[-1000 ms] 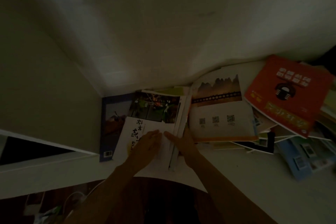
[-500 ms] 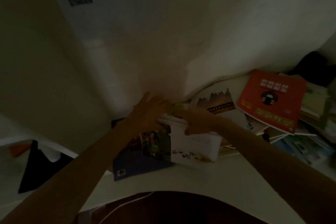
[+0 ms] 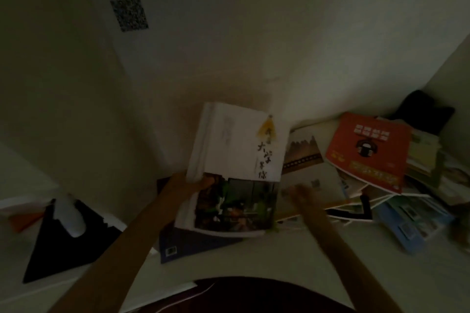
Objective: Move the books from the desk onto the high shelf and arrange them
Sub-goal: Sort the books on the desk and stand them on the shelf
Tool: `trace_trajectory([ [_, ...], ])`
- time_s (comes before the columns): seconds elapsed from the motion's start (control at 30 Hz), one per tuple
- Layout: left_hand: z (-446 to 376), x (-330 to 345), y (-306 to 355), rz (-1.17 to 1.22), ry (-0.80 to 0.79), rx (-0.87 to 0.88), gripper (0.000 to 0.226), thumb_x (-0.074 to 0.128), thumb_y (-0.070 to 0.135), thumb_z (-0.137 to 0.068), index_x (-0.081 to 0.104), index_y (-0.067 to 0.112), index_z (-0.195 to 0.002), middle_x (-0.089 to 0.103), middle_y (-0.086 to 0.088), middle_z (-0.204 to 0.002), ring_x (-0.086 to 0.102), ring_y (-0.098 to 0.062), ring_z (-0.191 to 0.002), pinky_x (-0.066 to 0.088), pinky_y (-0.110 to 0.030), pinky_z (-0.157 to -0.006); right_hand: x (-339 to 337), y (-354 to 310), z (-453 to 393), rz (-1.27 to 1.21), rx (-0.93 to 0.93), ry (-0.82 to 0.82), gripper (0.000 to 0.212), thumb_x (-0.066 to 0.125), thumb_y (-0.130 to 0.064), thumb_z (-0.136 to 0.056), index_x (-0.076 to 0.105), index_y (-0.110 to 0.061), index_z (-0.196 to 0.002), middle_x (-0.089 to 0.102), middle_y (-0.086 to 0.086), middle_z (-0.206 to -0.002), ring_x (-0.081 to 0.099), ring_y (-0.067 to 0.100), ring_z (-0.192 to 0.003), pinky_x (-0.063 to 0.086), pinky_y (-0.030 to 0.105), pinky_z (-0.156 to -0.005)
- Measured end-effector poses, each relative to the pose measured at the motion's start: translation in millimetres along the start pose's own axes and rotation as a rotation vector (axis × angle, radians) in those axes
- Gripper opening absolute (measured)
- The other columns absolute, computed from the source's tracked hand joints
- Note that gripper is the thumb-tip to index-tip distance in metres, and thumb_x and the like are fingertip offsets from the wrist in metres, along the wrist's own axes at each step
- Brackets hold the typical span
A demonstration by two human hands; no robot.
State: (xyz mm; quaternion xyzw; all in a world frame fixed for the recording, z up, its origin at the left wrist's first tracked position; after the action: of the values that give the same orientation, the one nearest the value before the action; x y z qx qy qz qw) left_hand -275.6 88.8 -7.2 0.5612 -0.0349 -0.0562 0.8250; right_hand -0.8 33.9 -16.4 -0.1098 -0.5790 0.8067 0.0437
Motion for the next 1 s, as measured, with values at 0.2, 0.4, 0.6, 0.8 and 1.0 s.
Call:
trace_trajectory([
  [0.2, 35, -12, -73, 0.189, 0.183, -0.195, 0.032, 0.064, 0.017, -0.085, 0.054, 0.017, -0.116, 0.06, 0.002, -0.096, 0.057, -0.015, -0.085, 0.051, -0.017, -0.058, 72, 65, -4, -0.204, 0.265, -0.231, 0.062, 0.074, -0.039, -0.067, 0.059, -0.019, -0.123, 0.064, 0.006, -0.12, 0.061, 0.026, -0.11, 0.048, 0.049, -0.097],
  [0.4, 76, -30, -172, 0.343, 0.221, -0.536, 0.051, 0.067, 0.012, -0.082, 0.05, 0.009, -0.13, 0.061, -0.01, -0.112, 0.054, -0.032, -0.11, 0.043, -0.043, -0.095, 95, 129, 11, 0.031, 0.456, -0.529, 0.042, 0.069, -0.014, -0.083, 0.057, -0.023, -0.122, 0.065, -0.003, -0.115, 0.064, 0.016, -0.102, 0.055, 0.029, -0.078],
  [0.6, 95, -35, -205, 0.253, 0.366, -0.516, 0.05, 0.057, -0.004, -0.086, 0.041, -0.005, -0.133, 0.05, -0.023, -0.126, 0.045, -0.039, -0.12, 0.037, -0.039, -0.093, 113, 128, 11, 0.389, 0.369, -0.648, 0.026, 0.065, -0.025, -0.088, 0.057, -0.022, -0.112, 0.063, -0.006, -0.102, 0.062, 0.008, -0.087, 0.05, 0.016, -0.063],
  [0.8, 90, -30, -194, 0.309, 0.425, -0.469, 0.053, 0.063, 0.001, -0.084, 0.044, 0.003, -0.134, 0.049, -0.019, -0.133, 0.045, -0.037, -0.12, 0.036, -0.042, -0.093, 112, 82, -41, 0.736, -0.004, -0.208, 0.038, 0.049, -0.011, -0.095, 0.045, -0.005, -0.133, 0.05, 0.019, -0.131, 0.049, 0.031, -0.118, 0.04, 0.035, -0.097],
  [1.0, 91, -36, -198, 0.311, 0.464, -0.463, 0.05, 0.064, 0.0, -0.083, 0.047, 0.002, -0.13, 0.055, -0.02, -0.123, 0.049, -0.03, -0.099, 0.039, -0.043, -0.091, 88, 86, -76, 0.934, 0.09, 0.04, 0.05, 0.051, -0.024, -0.094, 0.035, -0.004, -0.137, 0.041, 0.018, -0.139, 0.041, 0.031, -0.127, 0.031, 0.042, -0.107],
])
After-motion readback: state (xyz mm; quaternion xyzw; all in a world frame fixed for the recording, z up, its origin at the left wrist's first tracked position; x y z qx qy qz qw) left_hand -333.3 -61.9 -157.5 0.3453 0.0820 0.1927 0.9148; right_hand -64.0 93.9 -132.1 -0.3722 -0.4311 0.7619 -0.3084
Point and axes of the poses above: each hand's wrist, its own z-axis away from the middle knuckle, its own x-axis out of the palm, y = z × x, the point moved 8 cm from there along -z, towards the middle knuckle
